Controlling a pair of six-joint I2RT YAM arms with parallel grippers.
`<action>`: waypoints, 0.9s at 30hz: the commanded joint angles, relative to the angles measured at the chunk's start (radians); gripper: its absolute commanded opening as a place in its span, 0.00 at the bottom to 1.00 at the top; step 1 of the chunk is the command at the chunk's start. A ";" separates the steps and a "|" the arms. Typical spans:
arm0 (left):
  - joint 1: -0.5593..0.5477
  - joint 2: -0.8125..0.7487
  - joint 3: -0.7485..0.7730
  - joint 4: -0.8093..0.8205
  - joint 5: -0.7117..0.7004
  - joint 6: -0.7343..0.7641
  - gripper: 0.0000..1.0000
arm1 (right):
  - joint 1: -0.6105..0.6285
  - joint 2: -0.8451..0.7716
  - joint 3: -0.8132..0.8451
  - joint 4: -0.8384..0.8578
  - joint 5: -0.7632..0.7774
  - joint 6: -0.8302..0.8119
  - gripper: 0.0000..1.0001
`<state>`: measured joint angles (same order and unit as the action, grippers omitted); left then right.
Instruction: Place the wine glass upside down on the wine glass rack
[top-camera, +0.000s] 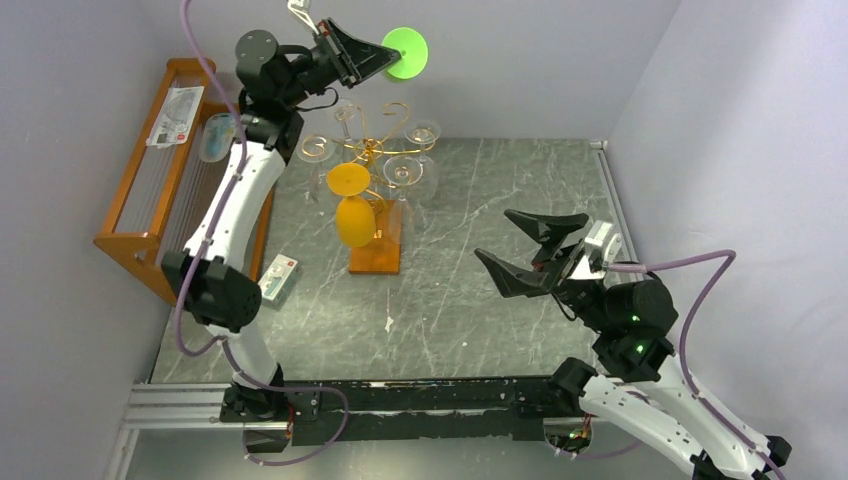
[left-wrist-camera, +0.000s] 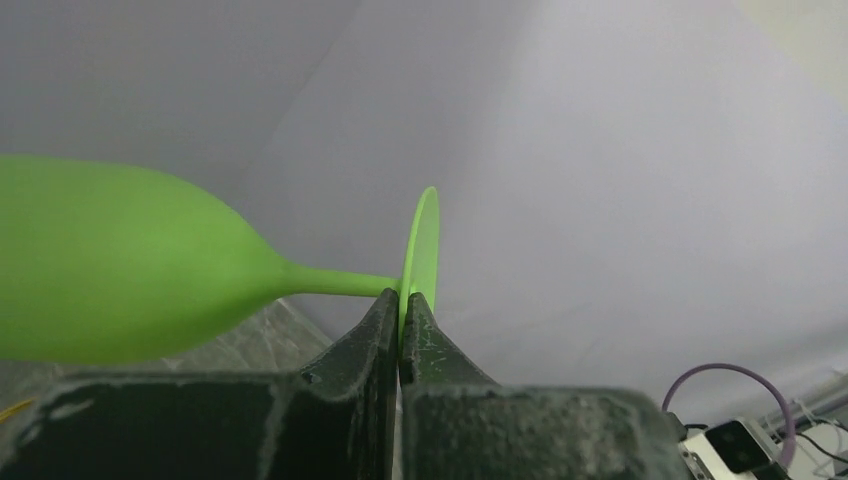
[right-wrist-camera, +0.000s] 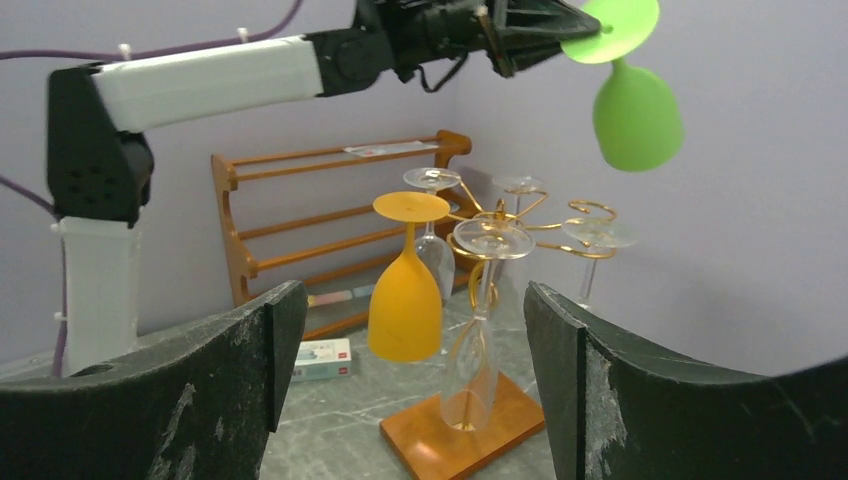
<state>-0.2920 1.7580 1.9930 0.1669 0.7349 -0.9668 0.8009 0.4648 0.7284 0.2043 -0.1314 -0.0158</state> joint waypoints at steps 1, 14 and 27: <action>0.031 0.071 0.007 0.018 0.036 -0.058 0.05 | 0.003 0.015 0.014 -0.011 -0.021 0.042 0.83; 0.088 0.079 -0.198 -0.011 -0.021 -0.069 0.05 | 0.003 -0.008 -0.020 0.024 -0.001 0.053 0.82; 0.097 0.029 -0.339 0.077 0.027 -0.174 0.05 | 0.003 -0.010 -0.030 0.030 0.009 0.073 0.82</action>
<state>-0.1921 1.8469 1.6821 0.2214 0.7036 -1.0981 0.8009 0.4618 0.7109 0.2195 -0.1371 0.0448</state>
